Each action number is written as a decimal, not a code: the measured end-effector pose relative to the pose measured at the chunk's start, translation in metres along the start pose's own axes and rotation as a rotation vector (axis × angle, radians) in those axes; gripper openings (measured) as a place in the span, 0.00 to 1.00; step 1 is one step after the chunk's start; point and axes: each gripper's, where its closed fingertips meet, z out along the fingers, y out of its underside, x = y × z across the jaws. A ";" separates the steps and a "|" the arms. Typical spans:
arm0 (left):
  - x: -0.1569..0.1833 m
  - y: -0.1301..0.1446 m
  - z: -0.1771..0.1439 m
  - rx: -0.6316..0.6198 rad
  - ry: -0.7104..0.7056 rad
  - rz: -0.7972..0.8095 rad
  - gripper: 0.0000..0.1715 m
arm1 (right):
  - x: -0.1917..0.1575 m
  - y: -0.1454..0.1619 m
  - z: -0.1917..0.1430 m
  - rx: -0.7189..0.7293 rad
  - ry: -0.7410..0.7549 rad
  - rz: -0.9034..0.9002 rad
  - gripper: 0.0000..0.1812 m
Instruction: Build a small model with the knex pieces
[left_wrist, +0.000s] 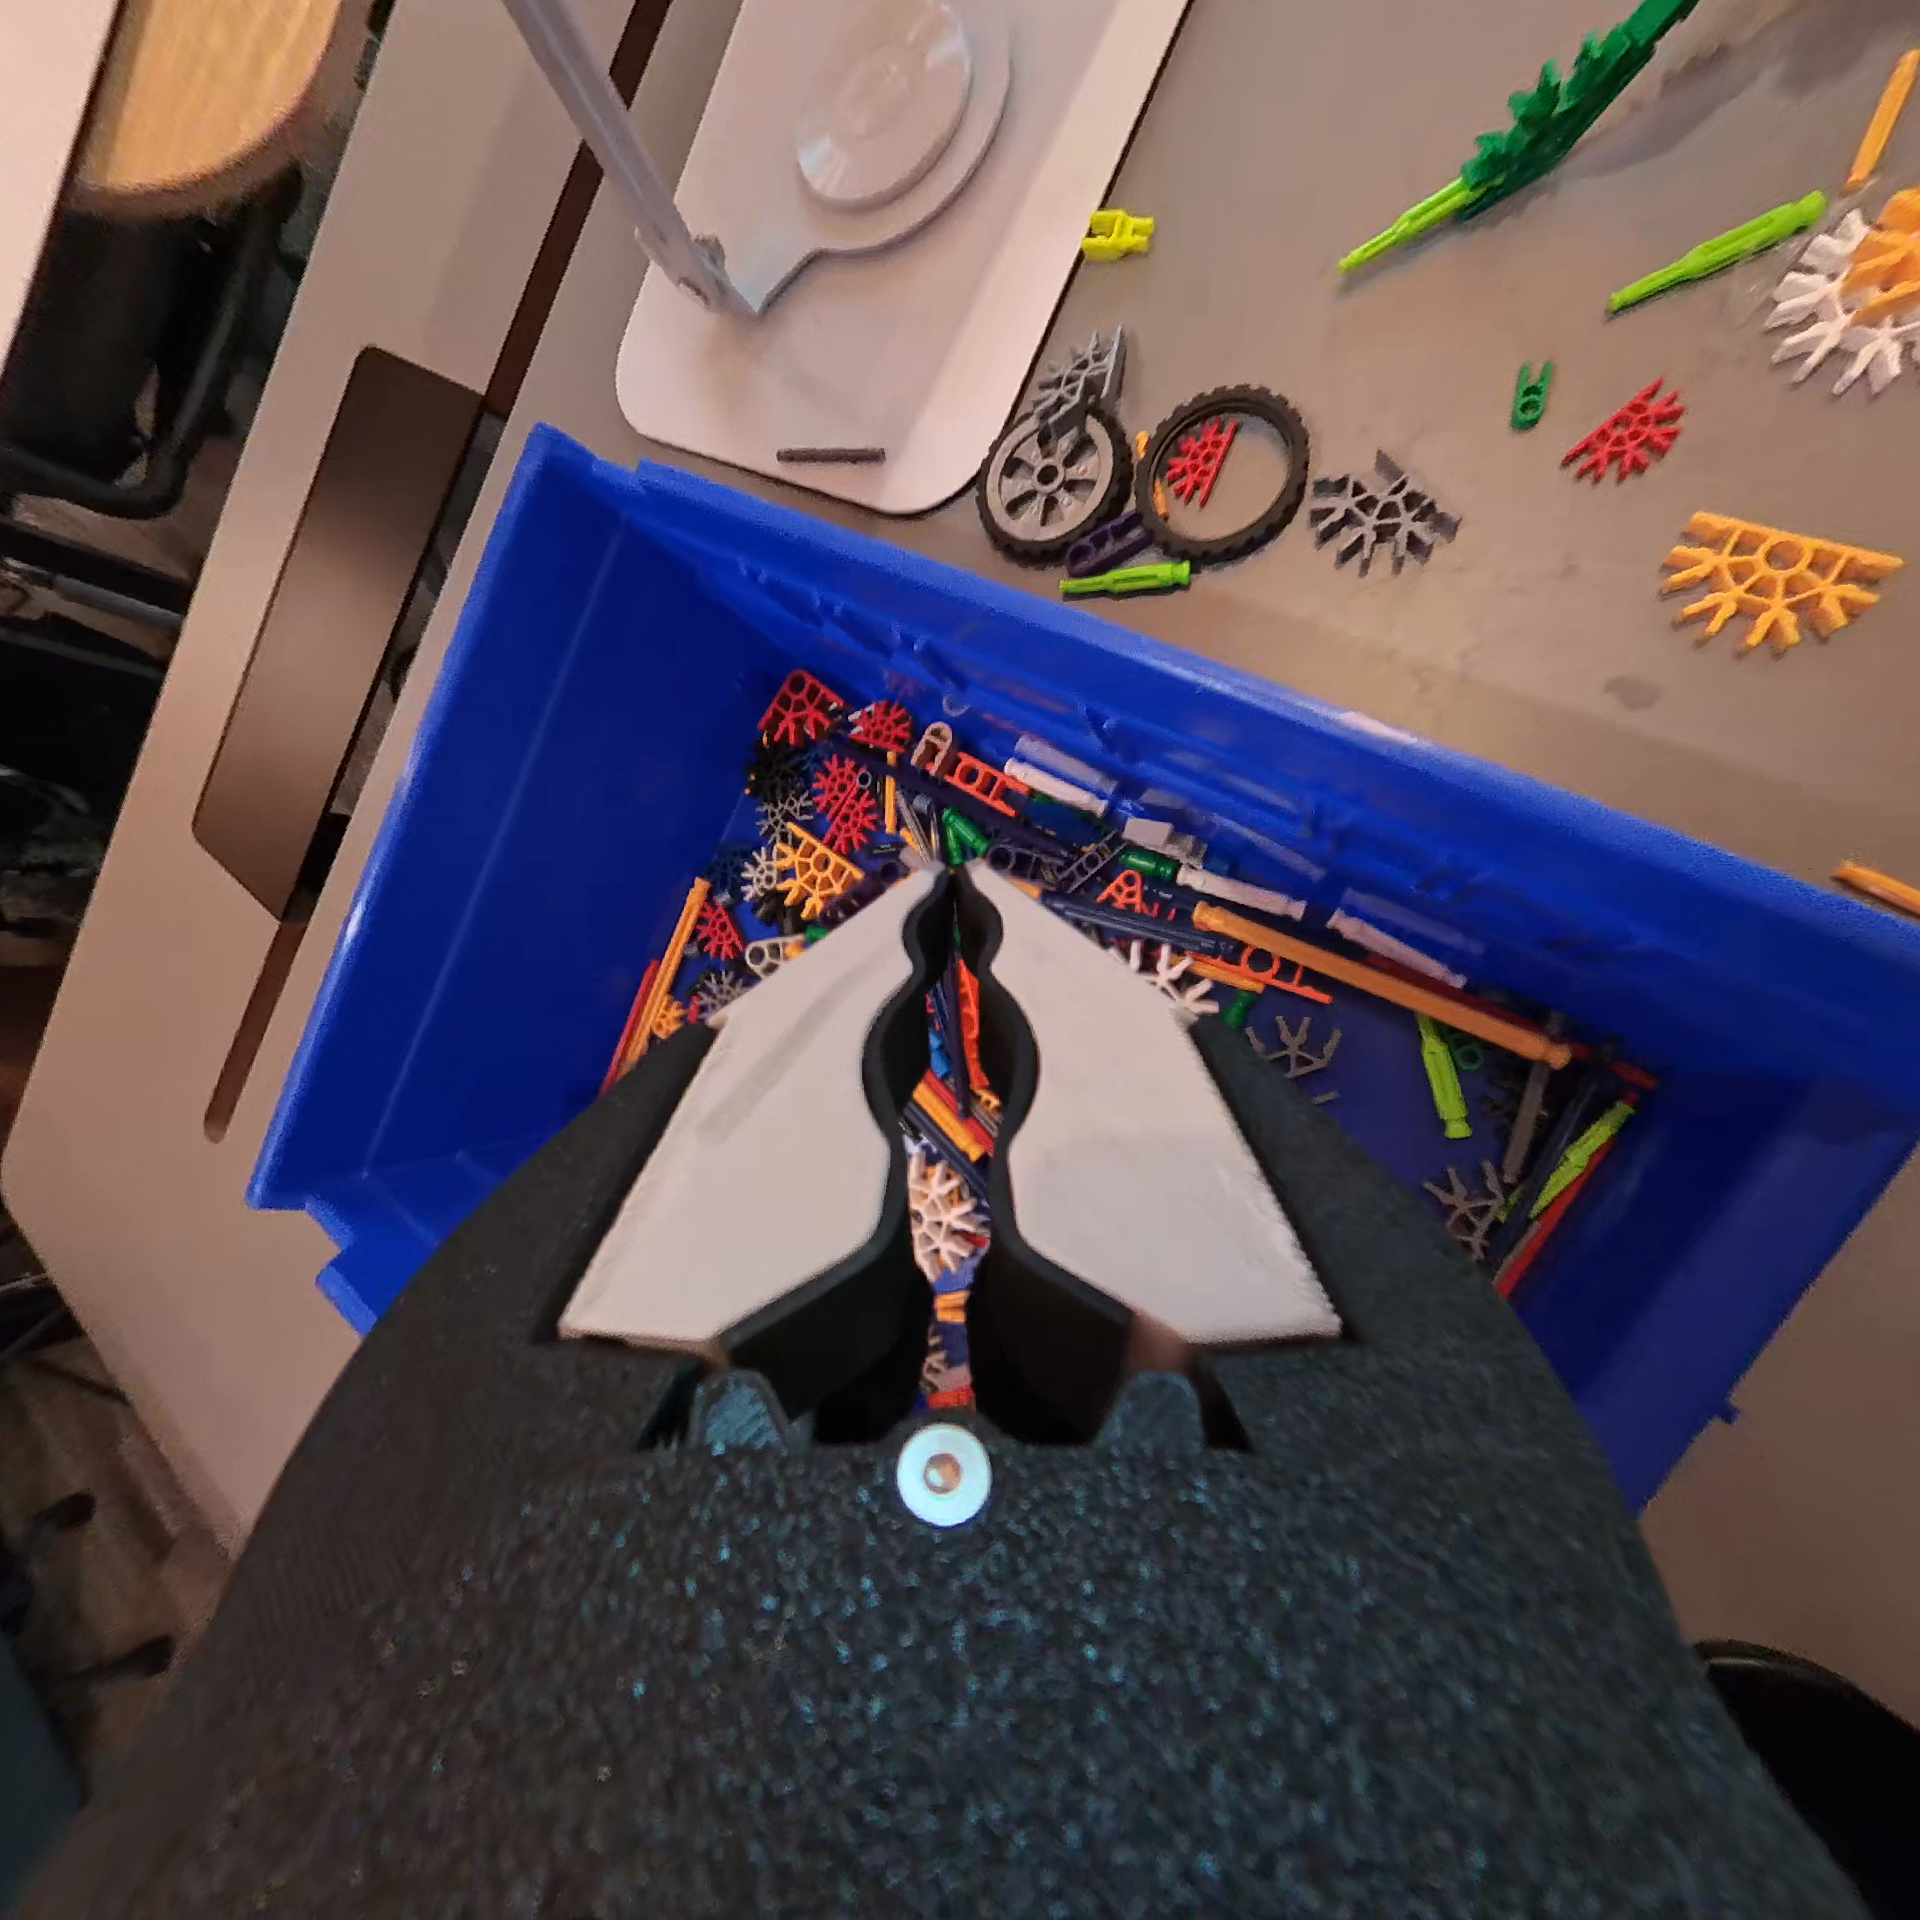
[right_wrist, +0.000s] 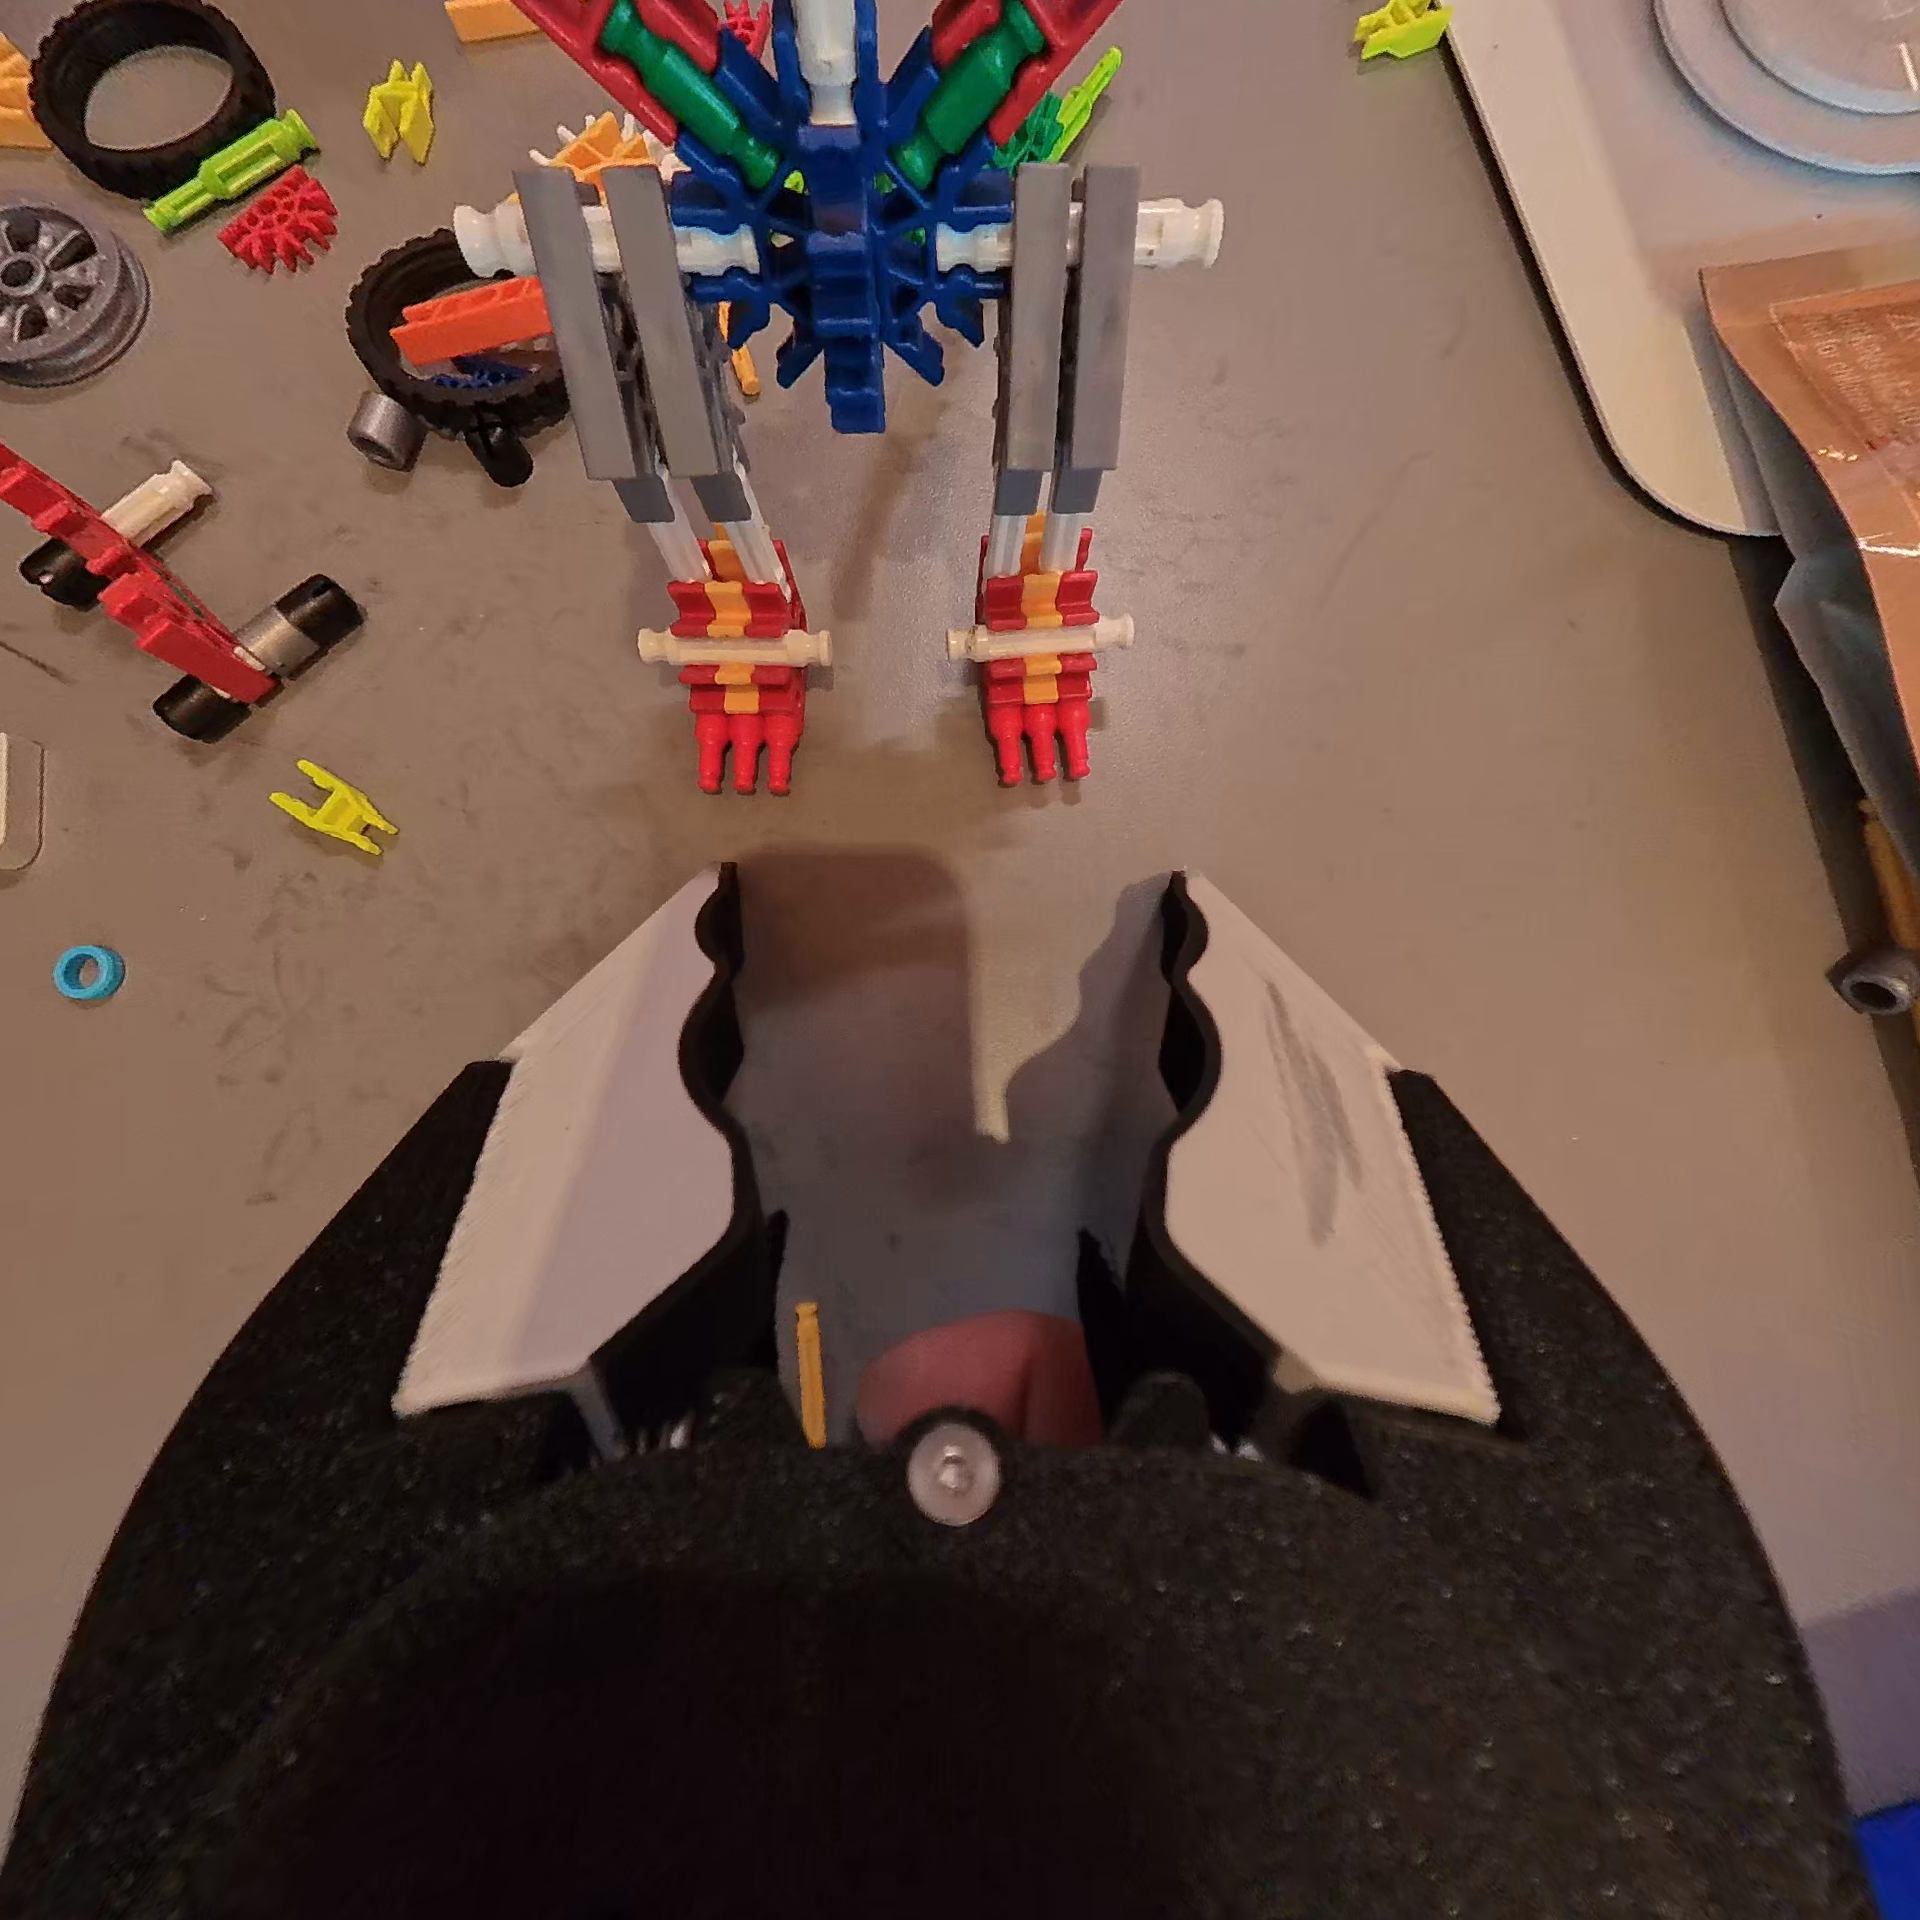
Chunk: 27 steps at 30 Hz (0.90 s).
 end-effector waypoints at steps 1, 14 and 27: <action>0.000 0.002 0.001 0.002 0.013 -0.020 0.00 | 0.000 0.000 0.000 0.000 0.000 0.000 0.45; 0.013 0.026 0.045 -0.094 0.117 -0.017 0.07 | 0.000 0.000 0.000 0.015 -0.003 0.009 0.44; 0.019 0.027 0.060 -0.067 0.186 -0.054 0.08 | 0.003 -0.002 -0.002 0.049 -0.026 0.053 0.42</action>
